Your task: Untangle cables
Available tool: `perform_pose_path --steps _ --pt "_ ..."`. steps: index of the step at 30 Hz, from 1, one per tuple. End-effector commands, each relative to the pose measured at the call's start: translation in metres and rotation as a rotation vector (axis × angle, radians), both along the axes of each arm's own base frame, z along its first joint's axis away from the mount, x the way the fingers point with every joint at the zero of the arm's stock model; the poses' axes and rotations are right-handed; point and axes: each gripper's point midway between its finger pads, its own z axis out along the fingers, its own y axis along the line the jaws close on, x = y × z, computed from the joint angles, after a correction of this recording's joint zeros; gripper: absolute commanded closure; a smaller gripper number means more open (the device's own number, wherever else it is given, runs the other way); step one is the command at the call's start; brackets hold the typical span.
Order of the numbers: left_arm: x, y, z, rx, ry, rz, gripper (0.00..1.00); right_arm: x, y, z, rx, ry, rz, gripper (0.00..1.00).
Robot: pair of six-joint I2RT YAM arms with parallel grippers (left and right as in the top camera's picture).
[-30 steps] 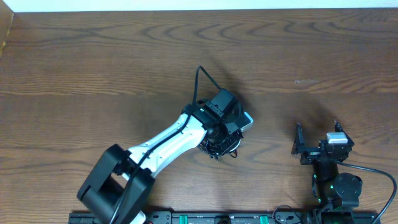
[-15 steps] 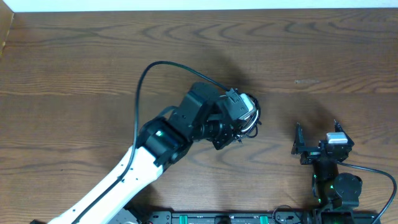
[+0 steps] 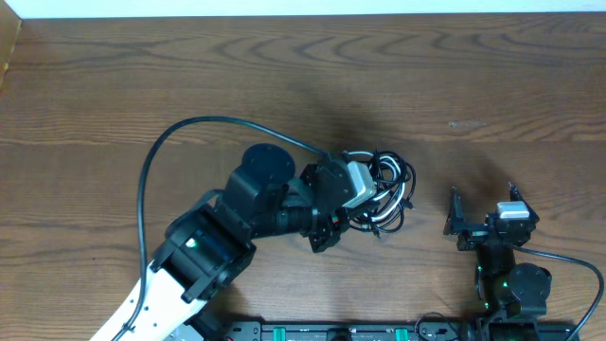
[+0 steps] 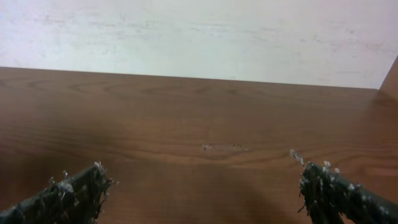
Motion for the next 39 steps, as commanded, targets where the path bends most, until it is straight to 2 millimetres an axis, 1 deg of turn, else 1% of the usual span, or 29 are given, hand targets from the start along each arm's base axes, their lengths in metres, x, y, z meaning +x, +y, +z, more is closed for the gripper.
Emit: perform_pose_path --steps 1,2,3,5,7,8,9,11,15,18,21,22,25,29,31,34,35,39 --pt "-0.01 0.001 0.02 -0.052 -0.022 -0.034 0.92 0.0 0.002 -0.001 0.004 0.004 0.008 0.01" --pt "-0.01 0.001 0.021 -0.053 -0.023 -0.034 0.92 0.0 0.003 -0.001 0.029 0.004 0.011 0.01" --pt "-0.01 0.001 0.021 -0.053 -0.023 -0.034 0.92 0.0 0.008 0.001 0.095 -0.001 0.031 0.01" --pt "-0.01 0.001 0.021 -0.052 -0.023 -0.034 0.92 -0.002 0.029 0.012 0.194 -0.03 0.151 0.01" --pt "-0.01 0.001 0.021 -0.052 -0.023 -0.034 0.93 -0.005 0.041 0.018 0.231 -0.043 0.223 0.01" --pt "-0.01 0.001 0.021 -0.052 -0.023 -0.034 0.93 -0.005 0.042 0.019 0.238 -0.044 0.232 0.01" --pt "-0.01 0.001 0.021 -0.052 -0.022 -0.034 0.92 -0.007 0.048 0.024 0.264 -0.052 0.268 0.01" --pt "-0.01 0.001 0.02 -0.052 -0.022 -0.034 0.92 -0.01 0.053 0.031 0.285 -0.058 0.298 0.01" --pt "-0.01 0.001 0.021 -0.052 -0.023 -0.034 0.92 -0.016 0.057 0.056 0.302 -0.095 0.331 0.01" --pt "-0.01 0.001 0.021 -0.052 -0.023 -0.033 0.92 -0.022 0.056 0.076 0.3 -0.105 0.325 0.01" --pt "-0.009 0.001 0.02 -0.05 -0.023 -0.032 0.92 -0.026 0.053 0.088 0.303 -0.084 0.306 0.01" --pt "-0.008 0.001 0.02 -0.048 -0.024 -0.026 0.92 -0.028 0.052 0.091 0.309 -0.044 0.295 0.01" --pt "-0.008 0.001 0.02 -0.05 -0.026 -0.027 0.92 -0.028 0.052 0.088 0.321 0.047 0.285 0.01" --pt "-0.008 0.001 0.02 -0.05 -0.027 -0.027 0.92 -0.023 0.063 0.081 0.315 0.192 0.329 0.01" --pt "-0.008 0.001 0.02 -0.05 -0.027 -0.027 0.92 -0.021 0.073 0.079 0.315 0.258 0.388 0.01" --pt "-0.008 0.001 0.02 -0.049 -0.028 -0.024 0.93 -0.018 0.096 0.083 0.356 0.353 0.533 0.01" --pt "-0.005 0.002 0.019 -0.044 -0.031 -0.008 0.92 -0.016 0.101 0.084 0.37 0.378 0.565 0.01" --pt "0.004 0.006 0.018 -0.025 -0.049 0.047 0.92 0.001 0.111 0.084 0.414 0.465 0.619 0.01"
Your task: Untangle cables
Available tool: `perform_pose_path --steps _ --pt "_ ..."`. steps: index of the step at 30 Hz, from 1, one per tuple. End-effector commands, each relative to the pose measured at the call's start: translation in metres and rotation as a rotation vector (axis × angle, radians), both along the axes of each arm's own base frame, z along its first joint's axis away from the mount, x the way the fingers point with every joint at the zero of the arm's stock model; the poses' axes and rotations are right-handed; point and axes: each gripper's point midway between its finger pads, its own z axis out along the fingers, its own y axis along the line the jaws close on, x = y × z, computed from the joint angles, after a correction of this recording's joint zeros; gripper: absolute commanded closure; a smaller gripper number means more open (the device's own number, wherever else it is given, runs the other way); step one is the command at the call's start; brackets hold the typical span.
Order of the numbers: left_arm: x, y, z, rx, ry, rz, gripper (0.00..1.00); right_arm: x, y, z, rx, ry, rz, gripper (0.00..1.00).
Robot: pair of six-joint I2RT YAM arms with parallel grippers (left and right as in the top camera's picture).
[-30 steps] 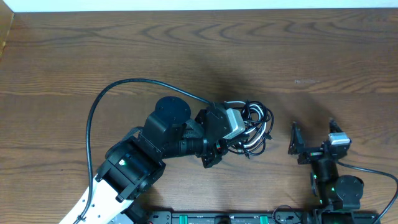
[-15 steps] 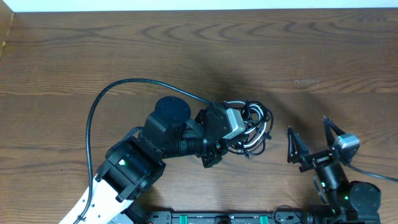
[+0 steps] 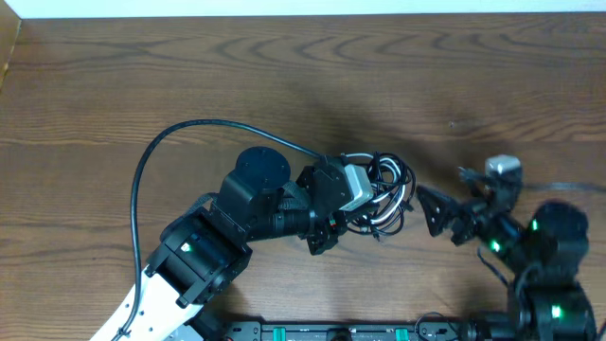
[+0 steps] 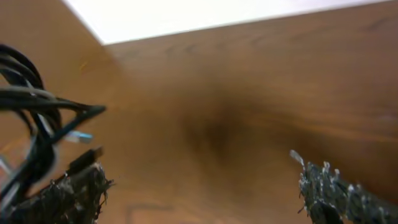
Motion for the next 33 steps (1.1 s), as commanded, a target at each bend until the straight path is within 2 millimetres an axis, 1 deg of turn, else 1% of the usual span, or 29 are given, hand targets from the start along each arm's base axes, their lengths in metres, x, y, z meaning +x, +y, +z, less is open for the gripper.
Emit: perform_pose_path --steps 1,4,7,10,12,15,21,24,28,29,30,33 --pt "0.007 0.003 0.013 -0.015 -0.036 0.047 0.93 0.003 0.021 0.011 0.062 0.03 0.146 0.01" --pt "0.007 0.006 0.017 -0.022 -0.051 0.06 0.92 0.009 0.034 0.016 0.125 0.032 0.227 0.01" --pt "0.007 0.009 0.022 -0.029 -0.07 0.075 0.93 0.012 0.044 0.028 0.182 -0.002 0.309 0.01" --pt "0.003 0.013 0.029 -0.045 -0.089 0.079 0.92 0.005 0.055 0.037 0.276 0.032 0.396 0.01" --pt "0.001 0.016 0.033 -0.054 -0.102 0.085 0.92 0.006 0.057 0.044 0.316 0.04 0.41 0.01" --pt "-0.002 0.02 0.04 -0.067 -0.127 0.082 0.93 0.008 0.057 0.051 0.331 0.025 0.409 0.01" --pt "-0.014 0.031 0.05 -0.071 -0.206 0.063 0.93 -0.002 0.063 0.068 0.329 -0.066 0.508 0.02" --pt "-0.022 0.037 0.05 -0.048 -0.264 0.042 0.93 -0.002 0.064 0.069 0.324 -0.077 0.513 0.03" --pt "-0.029 0.045 0.043 0.005 -0.323 0.016 0.93 -0.003 0.064 0.069 0.319 -0.084 0.519 0.04" --pt "-0.027 0.047 0.04 0.021 -0.323 0.031 0.93 -0.004 0.064 0.07 0.321 -0.083 0.526 0.04" --pt "-0.018 0.052 0.034 0.059 -0.32 0.082 0.93 -0.007 0.065 0.07 0.325 -0.081 0.544 0.03" --pt "-0.014 0.057 0.027 0.093 -0.309 0.115 0.93 -0.01 0.067 0.071 0.329 -0.079 0.563 0.03"
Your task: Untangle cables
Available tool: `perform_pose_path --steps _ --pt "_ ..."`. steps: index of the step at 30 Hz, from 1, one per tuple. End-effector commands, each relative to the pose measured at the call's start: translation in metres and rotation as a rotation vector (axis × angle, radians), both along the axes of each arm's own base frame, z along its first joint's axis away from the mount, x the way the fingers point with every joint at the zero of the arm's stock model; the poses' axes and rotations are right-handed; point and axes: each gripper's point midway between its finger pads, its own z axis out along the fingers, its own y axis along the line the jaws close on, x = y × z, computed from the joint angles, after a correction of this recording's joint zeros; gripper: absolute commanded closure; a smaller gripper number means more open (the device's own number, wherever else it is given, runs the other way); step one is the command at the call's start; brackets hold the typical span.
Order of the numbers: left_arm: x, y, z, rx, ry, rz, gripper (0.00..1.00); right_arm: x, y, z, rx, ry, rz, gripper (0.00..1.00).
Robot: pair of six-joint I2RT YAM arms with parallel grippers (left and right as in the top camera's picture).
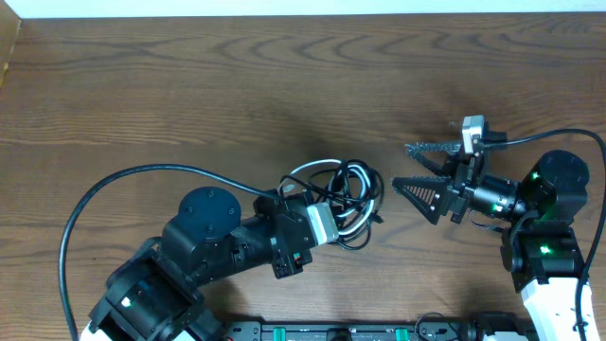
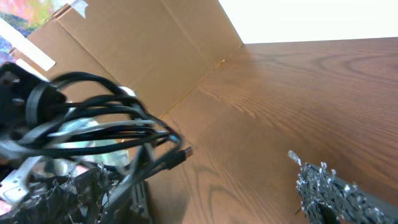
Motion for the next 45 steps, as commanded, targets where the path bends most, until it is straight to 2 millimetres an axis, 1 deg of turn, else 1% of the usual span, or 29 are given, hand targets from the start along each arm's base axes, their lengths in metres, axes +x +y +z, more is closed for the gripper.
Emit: perform_pose_path --steps 1,6,9,11,14,17,22,25,26,28,32,35,37,40,42,45 --pt "0.01 0.008 0.006 0.028 -0.066 0.061 0.93 -0.008 0.004 0.01 0.009 -0.023 0.053 0.03" --pt "0.013 0.006 0.01 0.015 -0.08 0.061 0.93 -0.01 0.007 0.01 0.017 0.0 0.062 0.04" --pt "0.021 -0.002 0.005 0.024 -0.068 0.059 0.93 -0.014 0.015 0.009 0.016 0.007 0.083 0.05" --pt "0.021 -0.009 0.003 0.02 -0.056 0.031 0.92 -0.013 0.019 0.009 0.011 0.007 0.076 0.05" --pt "0.016 -0.024 0.008 -0.024 -0.052 -0.057 0.93 -0.01 0.025 0.005 0.0 0.025 0.051 0.04" --pt "0.015 -0.035 0.015 -0.062 -0.065 -0.108 0.93 -0.004 0.03 -0.006 -0.025 0.067 -0.001 0.01" --pt "0.019 -0.038 0.028 -0.122 -0.05 -0.092 0.93 0.016 0.027 -0.04 -0.102 0.189 -0.143 0.01" --pt "0.017 -0.037 0.033 -0.14 -0.052 -0.09 0.93 0.027 0.02 -0.064 -0.155 0.269 -0.219 0.01" --pt "0.014 -0.036 0.036 -0.15 -0.051 -0.097 0.93 0.035 0.015 -0.078 -0.185 0.31 -0.261 0.01" --pt "0.009 -0.035 0.039 -0.16 -0.055 -0.114 0.93 0.039 0.013 -0.088 -0.204 0.338 -0.284 0.01" --pt "0.0 -0.031 0.047 -0.181 -0.072 -0.135 0.93 0.049 0.011 -0.114 -0.245 0.413 -0.307 0.01" --pt "-0.005 -0.026 0.054 -0.196 -0.092 -0.135 0.92 0.052 0.011 -0.135 -0.271 0.476 -0.304 0.05" --pt "-0.007 -0.022 0.059 -0.206 -0.112 -0.123 0.93 0.053 0.012 -0.146 -0.284 0.508 -0.301 0.06" --pt "-0.001 -0.011 0.065 -0.208 -0.145 -0.045 0.92 0.054 0.012 -0.159 -0.299 0.547 -0.299 0.12" --pt "0.005 -0.002 0.067 -0.202 -0.164 0.023 0.93 0.055 0.01 -0.162 -0.303 0.558 -0.303 0.12" --pt "0.01 0.014 0.071 -0.197 -0.192 0.117 0.92 0.061 0.002 -0.166 -0.318 0.558 -0.348 0.13"
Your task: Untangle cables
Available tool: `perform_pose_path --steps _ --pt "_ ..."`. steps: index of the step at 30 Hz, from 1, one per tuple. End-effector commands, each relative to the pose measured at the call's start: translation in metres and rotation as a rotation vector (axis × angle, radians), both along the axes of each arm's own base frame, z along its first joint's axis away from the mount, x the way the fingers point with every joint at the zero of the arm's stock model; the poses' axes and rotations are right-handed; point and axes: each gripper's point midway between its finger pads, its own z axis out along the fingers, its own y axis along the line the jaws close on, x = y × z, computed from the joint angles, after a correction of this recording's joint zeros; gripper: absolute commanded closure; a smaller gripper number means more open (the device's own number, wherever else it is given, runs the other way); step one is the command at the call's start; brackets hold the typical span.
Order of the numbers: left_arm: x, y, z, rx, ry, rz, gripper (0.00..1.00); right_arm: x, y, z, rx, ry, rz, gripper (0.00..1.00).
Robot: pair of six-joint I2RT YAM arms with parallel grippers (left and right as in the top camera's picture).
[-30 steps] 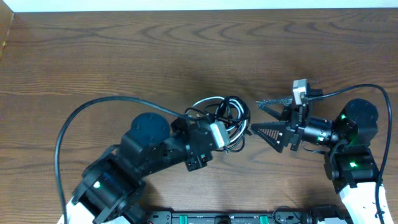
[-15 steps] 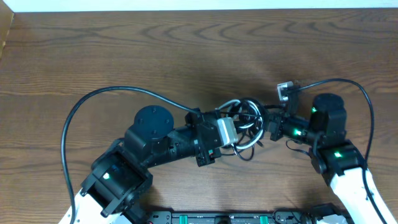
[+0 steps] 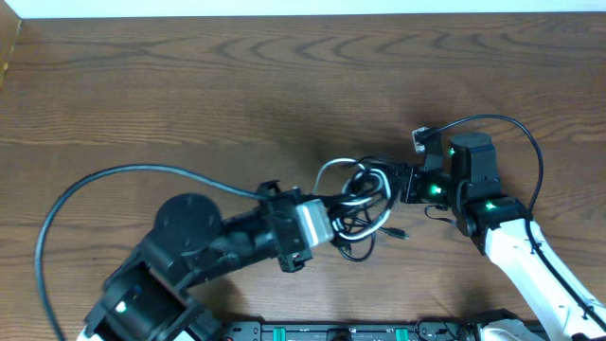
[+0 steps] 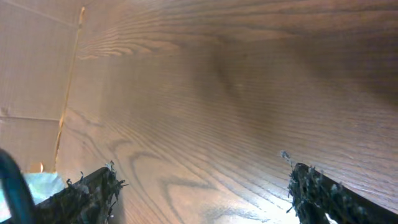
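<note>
The tangled bundle of black and white cables (image 3: 357,201) lies at the table's middle, with a loose plug end (image 3: 399,233) trailing to its lower right. My left gripper (image 3: 327,220) reaches in from the lower left and is shut on the bundle's left side, its fingertips hidden under the loops. At the bundle's right edge my right gripper (image 3: 396,182) points left, though contact cannot be judged. In the right wrist view its fingers (image 4: 87,194) stand wide open over bare wood, right gripper (image 4: 202,193) holding nothing. A black cable strand (image 4: 13,186) shows at that frame's left edge.
The left arm's own black supply cable (image 3: 90,185) arcs over the table's left half. A dark equipment rail (image 3: 360,333) runs along the front edge. A cardboard wall (image 4: 31,68) stands at the table's left end. The right arm's cable (image 3: 516,128) loops above its wrist.
The right arm has moved left, bringing its open gripper from a gap away to the bundle's right edge. The left gripper and the bundle have shifted slightly right.
At first my left gripper held the bundle mid-table while the right gripper sat open near the front edge. Then the right gripper had turned toward the bundle. Later the left had drawn the bundle leftward and the right faced it, open. Now the right gripper is beside the bundle.
</note>
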Motion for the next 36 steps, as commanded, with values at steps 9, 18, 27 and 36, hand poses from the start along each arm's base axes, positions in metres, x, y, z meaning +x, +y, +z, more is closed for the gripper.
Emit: perform_pose_path --steps 9,18,27,36 --pt "0.012 0.081 0.042 -0.09 -0.136 0.413 0.93 0.02 -0.058 -0.024 -0.196 0.042 -0.241 0.19" --pt "0.004 0.132 0.048 -0.127 -0.163 0.602 0.92 0.029 -0.11 -0.031 -0.24 0.081 -0.407 0.22" --pt "0.013 0.165 0.044 -0.145 -0.125 0.793 0.92 0.034 -0.168 -0.031 -0.232 0.102 -0.583 0.21" --pt "0.018 0.178 0.042 -0.164 -0.099 0.873 0.92 0.032 -0.216 -0.029 -0.209 0.113 -0.724 0.23"
